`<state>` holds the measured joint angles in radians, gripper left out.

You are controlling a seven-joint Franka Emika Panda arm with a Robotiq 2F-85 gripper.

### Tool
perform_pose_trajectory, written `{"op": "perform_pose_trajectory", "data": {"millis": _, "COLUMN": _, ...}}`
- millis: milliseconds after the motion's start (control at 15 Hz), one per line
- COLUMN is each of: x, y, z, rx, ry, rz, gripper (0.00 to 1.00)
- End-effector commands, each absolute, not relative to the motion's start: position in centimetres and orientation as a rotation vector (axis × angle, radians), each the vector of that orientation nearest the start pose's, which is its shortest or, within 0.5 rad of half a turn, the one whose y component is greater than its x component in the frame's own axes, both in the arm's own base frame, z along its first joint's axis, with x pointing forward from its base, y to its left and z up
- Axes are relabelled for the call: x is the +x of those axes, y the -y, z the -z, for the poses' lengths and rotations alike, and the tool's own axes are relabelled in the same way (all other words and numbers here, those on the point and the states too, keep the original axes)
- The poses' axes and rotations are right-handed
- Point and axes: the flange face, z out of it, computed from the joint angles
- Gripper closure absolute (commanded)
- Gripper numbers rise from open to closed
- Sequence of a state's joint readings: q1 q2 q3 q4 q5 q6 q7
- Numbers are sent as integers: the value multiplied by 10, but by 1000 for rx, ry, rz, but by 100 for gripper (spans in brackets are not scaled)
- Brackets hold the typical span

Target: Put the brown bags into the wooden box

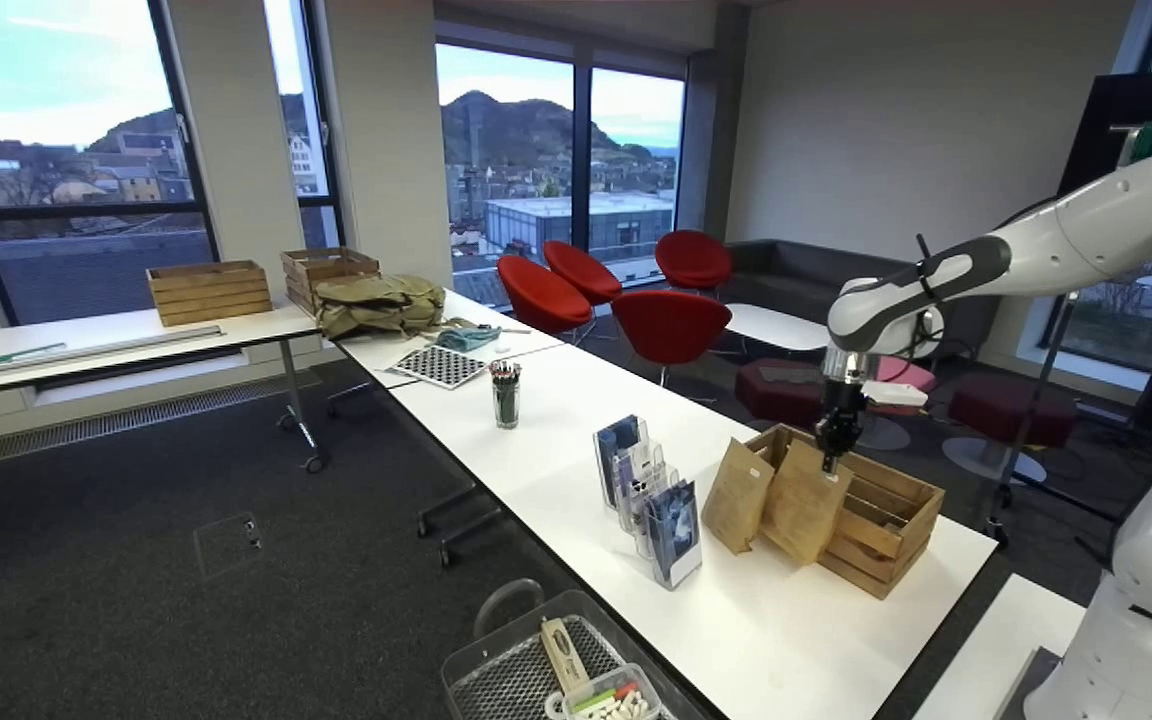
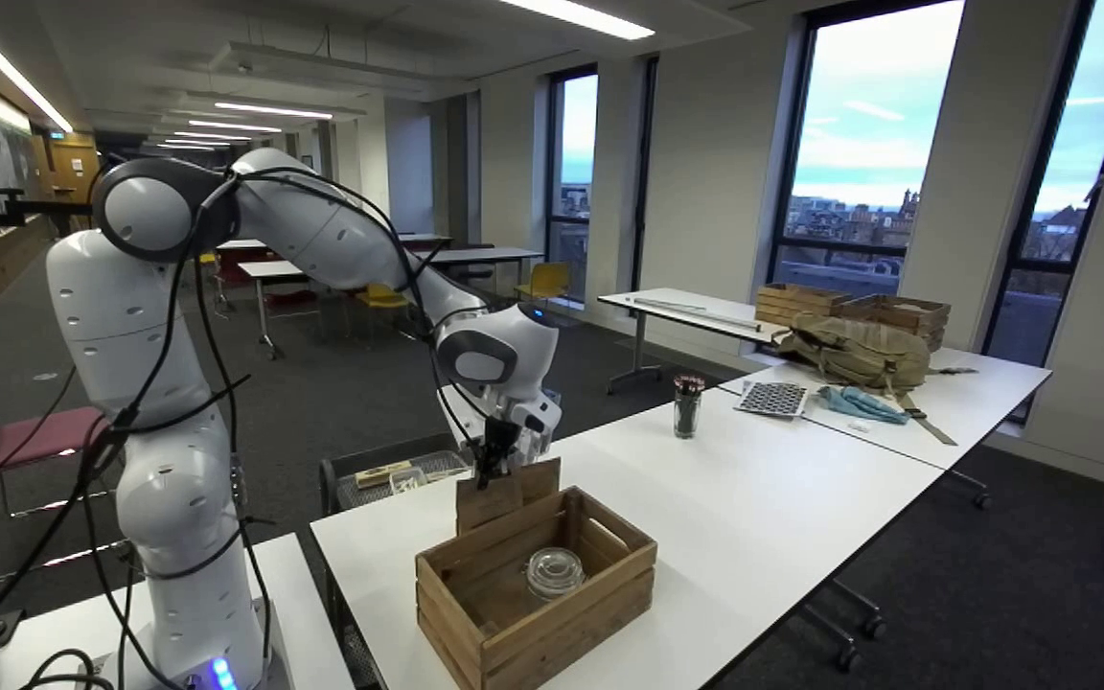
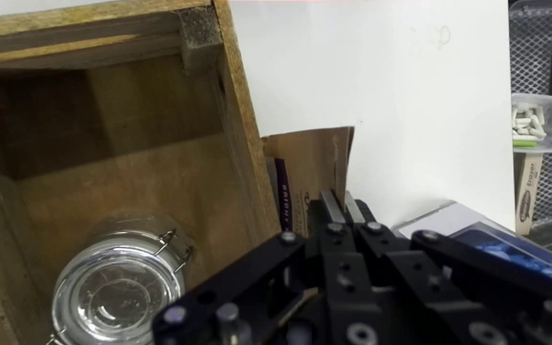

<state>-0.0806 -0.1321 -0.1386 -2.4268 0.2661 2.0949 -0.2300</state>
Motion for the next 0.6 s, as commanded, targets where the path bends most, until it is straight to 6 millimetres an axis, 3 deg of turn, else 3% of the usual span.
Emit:
{"op": "perform_pose_trajectory", "data": {"millis": 0, "x": 411, "y": 108, "z": -385, "rx": -2804, "ry": -237, "rz": -77, "gripper": 100}}
{"op": "perform_pose_trajectory", "data": {"millis": 267, "x": 388, "y": 124, "z": -421, "rx": -2743, "ry": -303, "rz": -10, "gripper": 100}}
{"op": "perform_pose_trajectory", "data": {"millis": 533, "x": 368, "y": 122, "z": -452, "rx": -2677, "ry": -357, "rz": 42, "gripper": 100}}
